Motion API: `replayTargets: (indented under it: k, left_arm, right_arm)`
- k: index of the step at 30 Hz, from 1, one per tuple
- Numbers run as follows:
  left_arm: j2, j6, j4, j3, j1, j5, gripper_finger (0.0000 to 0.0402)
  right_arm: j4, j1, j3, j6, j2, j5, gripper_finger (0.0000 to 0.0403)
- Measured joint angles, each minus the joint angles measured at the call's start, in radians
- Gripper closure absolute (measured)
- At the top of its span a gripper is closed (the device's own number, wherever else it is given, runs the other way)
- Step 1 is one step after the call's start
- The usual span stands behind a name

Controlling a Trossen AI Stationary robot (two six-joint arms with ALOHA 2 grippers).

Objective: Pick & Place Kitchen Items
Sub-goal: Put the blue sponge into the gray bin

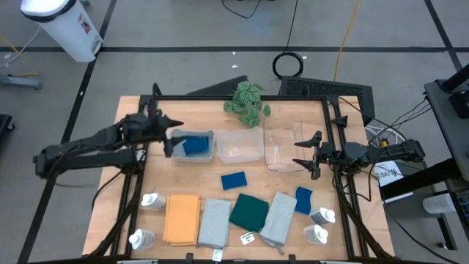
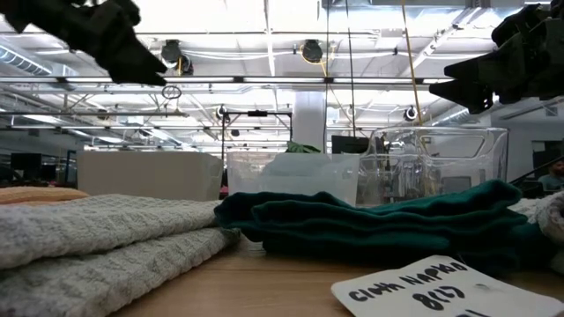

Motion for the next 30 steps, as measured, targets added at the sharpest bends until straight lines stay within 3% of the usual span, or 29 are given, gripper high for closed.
replayTargets:
  k: [7,12,27,30]
  left_arm:
    - [-0.182,-0.016,0.142,-0.144,-0.01,-0.008,0.0108]
    - [-0.257,-0.012,0.158,-0.196,-0.01,-0.007,0.0107]
    - [-0.235,-0.021,0.159,-0.201,-0.01,-0.006,0.0107]
    - [-0.235,-0.022,0.16,-0.201,-0.01,-0.006,0.0107]
  right_arm:
    - [0.0,0.0,0.0,0.0,0.0,0.0,0.0124]
    - [0.0,0.0,0.0,0.0,0.0,0.0,0.0124]
    - [0.004,0.0,0.0,0.003,0.0,-0.002,0.0124]
    - [0.033,0.0,0.0,0.116,0.0,-0.009,0.0124]
